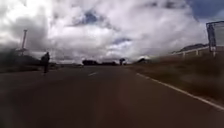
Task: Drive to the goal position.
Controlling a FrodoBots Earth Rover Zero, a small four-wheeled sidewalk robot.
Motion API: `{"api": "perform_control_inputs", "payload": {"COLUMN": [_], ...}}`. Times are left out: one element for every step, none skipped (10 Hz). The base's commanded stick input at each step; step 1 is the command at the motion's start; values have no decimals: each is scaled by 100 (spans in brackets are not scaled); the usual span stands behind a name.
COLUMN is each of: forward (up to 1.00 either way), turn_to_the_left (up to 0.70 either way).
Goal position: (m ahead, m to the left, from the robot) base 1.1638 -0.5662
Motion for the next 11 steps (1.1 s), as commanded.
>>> {"api": "perform_control_inputs", "payload": {"forward": [70, 70, 70, 0, 0, 0, 0, 0, 0, 0, 0], "turn_to_the_left": [7, 7, 7, 0, 0, 0, 0, 0, 0, 0, 0]}}
